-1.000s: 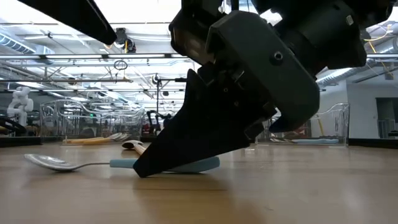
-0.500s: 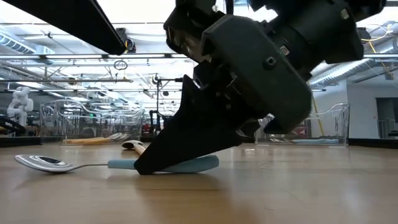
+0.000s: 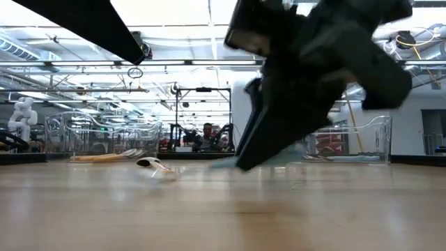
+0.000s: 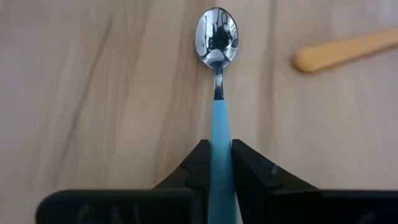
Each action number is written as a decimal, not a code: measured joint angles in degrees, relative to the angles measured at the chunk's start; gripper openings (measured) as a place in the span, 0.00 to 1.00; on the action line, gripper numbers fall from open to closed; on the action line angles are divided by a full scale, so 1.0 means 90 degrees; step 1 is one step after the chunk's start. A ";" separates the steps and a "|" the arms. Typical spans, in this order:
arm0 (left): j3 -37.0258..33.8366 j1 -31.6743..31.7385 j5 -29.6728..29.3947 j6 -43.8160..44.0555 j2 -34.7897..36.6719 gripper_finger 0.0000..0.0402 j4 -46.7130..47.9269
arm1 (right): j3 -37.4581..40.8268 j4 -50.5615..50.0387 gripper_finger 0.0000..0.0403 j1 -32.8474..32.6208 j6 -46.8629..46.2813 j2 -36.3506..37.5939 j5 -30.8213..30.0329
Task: Sort silverware by color (type)
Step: Put the blue spoon into the top right transparent bin
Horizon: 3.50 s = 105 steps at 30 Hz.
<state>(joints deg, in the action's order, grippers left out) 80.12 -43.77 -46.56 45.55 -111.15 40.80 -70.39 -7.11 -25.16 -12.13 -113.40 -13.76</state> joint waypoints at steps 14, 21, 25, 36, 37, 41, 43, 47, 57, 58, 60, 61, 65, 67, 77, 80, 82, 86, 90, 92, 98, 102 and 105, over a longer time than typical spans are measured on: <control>0.0000 -0.0015 -0.0219 -0.0052 0.0002 0.43 -0.0029 | -0.0014 -0.2582 0.10 -0.0222 -0.0082 0.1949 -0.1491; 0.0000 -0.0015 -0.0338 0.0113 0.0002 0.43 -0.0120 | -0.0017 -0.4531 0.10 -0.0180 -0.0746 0.3042 -0.2728; 0.0000 -0.0015 -0.0340 0.0120 0.0002 0.43 -0.0124 | -0.0017 -0.5635 0.10 -0.0127 -0.1316 0.3598 -0.3158; 0.0000 -0.0010 -0.0341 0.0124 0.0002 0.43 -0.0138 | -0.0017 -0.6884 0.10 -0.0209 -0.1950 0.4659 -0.3476; 0.0000 0.0000 -0.0343 0.0123 0.0002 0.43 -0.0140 | -0.0012 -0.6912 0.10 -0.0222 -0.1934 0.4723 -0.3474; 0.0000 0.0031 -0.0343 0.0125 0.0002 0.43 -0.0138 | 0.0360 -0.6879 0.10 -0.0237 -0.1942 0.5129 -0.3460; 0.0000 0.0057 -0.0343 0.0120 0.0002 0.43 -0.0138 | 0.0667 -0.6820 0.10 -0.0236 -0.2017 0.5413 -0.3443; 0.0000 0.0130 -0.0345 0.0057 0.0005 0.43 -0.0156 | 0.1255 -0.6482 0.10 -0.0232 -0.2077 0.6066 -0.3444; 0.0000 0.0633 -0.0333 -0.1079 0.0012 0.43 -0.1053 | 0.1826 -0.6082 0.10 0.0659 -0.2473 0.6882 -0.3924; 0.0000 0.0690 -0.0310 -0.1232 0.0012 0.43 -0.1187 | 0.1826 -0.6041 0.10 0.0822 -0.2364 0.6882 -0.3967; 0.0000 0.0806 -0.0219 -0.1490 0.0012 0.43 -0.1407 | 0.1826 -0.5973 0.10 0.1160 -0.2067 0.6882 -0.3945; 0.0000 0.0858 -0.0179 -0.1582 0.0012 0.43 -0.1488 | 0.1826 -0.5929 0.10 0.1341 -0.1864 0.6882 -0.3864; 0.0000 0.1026 -0.0029 -0.1791 0.0012 0.43 -0.1595 | 0.1826 -0.5819 0.10 0.2115 -0.1102 0.6889 -0.3378; 0.0000 0.1090 0.0054 -0.1819 0.0012 0.43 -0.1591 | 0.1826 -0.5808 0.10 0.2498 -0.0785 0.6891 -0.3187; 0.0000 0.1195 0.0068 -0.1893 0.0012 0.43 -0.1590 | 0.1826 -0.5312 0.10 0.4415 0.0803 0.6864 -0.1858; 0.0000 0.1195 0.0070 -0.1893 0.0012 0.43 -0.1588 | 0.1826 -0.5228 0.10 0.4953 0.1230 0.6771 -0.1365; 0.0000 0.1195 0.0106 -0.1893 0.0012 0.43 -0.1564 | 0.1826 -0.5168 0.10 0.5289 0.1434 0.6661 -0.1074; 0.0000 0.1195 0.0177 -0.1891 0.0012 0.43 -0.1562 | 0.1826 -0.5038 0.10 0.5858 0.1748 0.6368 -0.0635; 0.0000 0.1195 0.0177 -0.1888 0.0012 0.43 -0.1559 | 0.1826 -0.4906 0.10 0.6298 0.2034 0.5953 -0.0574; 0.0000 0.1195 0.0177 -0.1886 0.0012 0.43 -0.1557 | 0.1826 -0.4879 0.10 0.6516 0.2152 0.5717 -0.0446; 0.0000 0.1192 0.0179 -0.1891 0.0012 0.43 -0.1554 | 0.1826 -0.4849 0.10 0.6973 0.2383 0.4995 -0.0092; 0.0000 0.1192 0.0182 -0.1891 0.0012 0.43 -0.1542 | 0.1826 -0.4847 0.13 0.7187 0.2580 0.4534 -0.0095; 0.0000 0.1192 0.0182 -0.1891 0.0012 0.43 -0.1542 | 0.1826 -0.4789 0.14 0.7324 0.2688 0.4205 -0.0099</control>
<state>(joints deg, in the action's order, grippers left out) 80.12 -33.04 -44.93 28.53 -111.04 26.92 -53.95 -50.21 40.75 12.06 -75.56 -14.65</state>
